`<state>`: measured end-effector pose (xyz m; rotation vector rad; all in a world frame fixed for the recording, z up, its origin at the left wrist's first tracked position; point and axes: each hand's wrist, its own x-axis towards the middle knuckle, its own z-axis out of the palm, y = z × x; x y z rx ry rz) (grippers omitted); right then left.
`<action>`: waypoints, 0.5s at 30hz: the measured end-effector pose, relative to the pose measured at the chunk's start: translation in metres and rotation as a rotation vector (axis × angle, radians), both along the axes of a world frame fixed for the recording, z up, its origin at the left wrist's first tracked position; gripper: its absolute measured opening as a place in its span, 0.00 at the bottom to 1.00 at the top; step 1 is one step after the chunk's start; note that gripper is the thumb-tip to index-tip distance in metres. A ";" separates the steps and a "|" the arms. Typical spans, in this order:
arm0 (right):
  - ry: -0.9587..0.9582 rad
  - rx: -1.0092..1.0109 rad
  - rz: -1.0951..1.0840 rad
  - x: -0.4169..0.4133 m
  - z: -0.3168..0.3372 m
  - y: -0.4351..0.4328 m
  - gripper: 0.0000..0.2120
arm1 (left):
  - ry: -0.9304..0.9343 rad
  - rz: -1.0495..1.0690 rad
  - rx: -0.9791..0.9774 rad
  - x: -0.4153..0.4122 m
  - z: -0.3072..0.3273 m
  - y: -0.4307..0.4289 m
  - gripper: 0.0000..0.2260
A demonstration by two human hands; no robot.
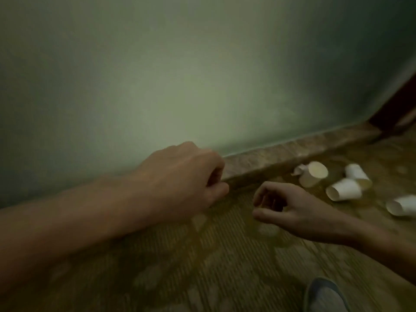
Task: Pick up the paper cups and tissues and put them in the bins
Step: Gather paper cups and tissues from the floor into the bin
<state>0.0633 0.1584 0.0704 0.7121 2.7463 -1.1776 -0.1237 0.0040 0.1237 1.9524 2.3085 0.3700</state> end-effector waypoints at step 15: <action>0.023 0.089 -0.582 0.152 -0.148 0.235 0.17 | -0.256 -0.026 -0.204 0.143 -0.167 0.302 0.12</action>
